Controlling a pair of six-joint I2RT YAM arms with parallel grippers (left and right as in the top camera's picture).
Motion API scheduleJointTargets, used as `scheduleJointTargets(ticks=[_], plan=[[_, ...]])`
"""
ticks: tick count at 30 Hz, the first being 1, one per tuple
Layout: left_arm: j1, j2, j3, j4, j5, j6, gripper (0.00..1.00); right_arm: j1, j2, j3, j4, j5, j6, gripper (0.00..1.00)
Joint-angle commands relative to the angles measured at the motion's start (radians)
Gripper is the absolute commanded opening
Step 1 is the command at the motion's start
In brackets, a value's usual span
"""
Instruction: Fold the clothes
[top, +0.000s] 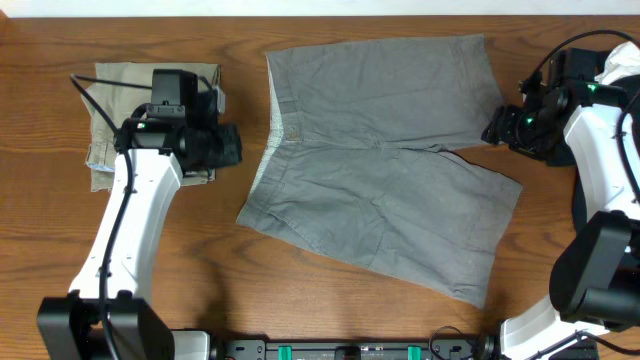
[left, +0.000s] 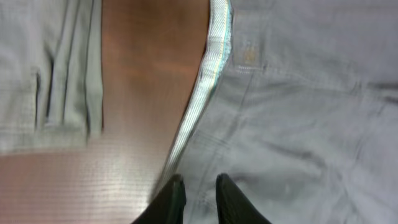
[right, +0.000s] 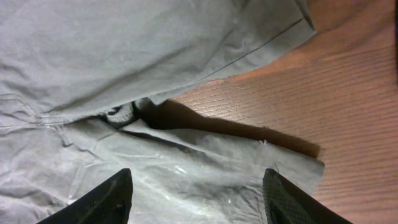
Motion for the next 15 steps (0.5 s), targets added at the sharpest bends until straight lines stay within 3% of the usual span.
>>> scheduleJointTargets(ticks=[1, 3, 5, 6, 15], plan=[[-0.002, 0.056, -0.015, 0.110, 0.026, -0.003, 0.06, 0.002, -0.021, -0.002, -0.002, -0.002, 0.026, 0.66], [-0.011, 0.098, -0.015, 0.230, 0.059, -0.004, 0.06, 0.006, -0.021, -0.008, -0.001, 0.000, 0.025, 0.72], [-0.024, 0.142, -0.015, 0.331, 0.086, -0.004, 0.06, 0.005, -0.021, -0.013, -0.001, 0.000, 0.026, 0.97], [-0.035, 0.171, -0.015, 0.384, 0.098, -0.004, 0.06, 0.004, -0.021, -0.014, -0.001, 0.000, 0.026, 0.99], [-0.127, 0.411, -0.015, 0.727, 0.163, -0.005, 0.06, 0.004, -0.021, -0.014, -0.001, -0.001, 0.026, 0.99]])
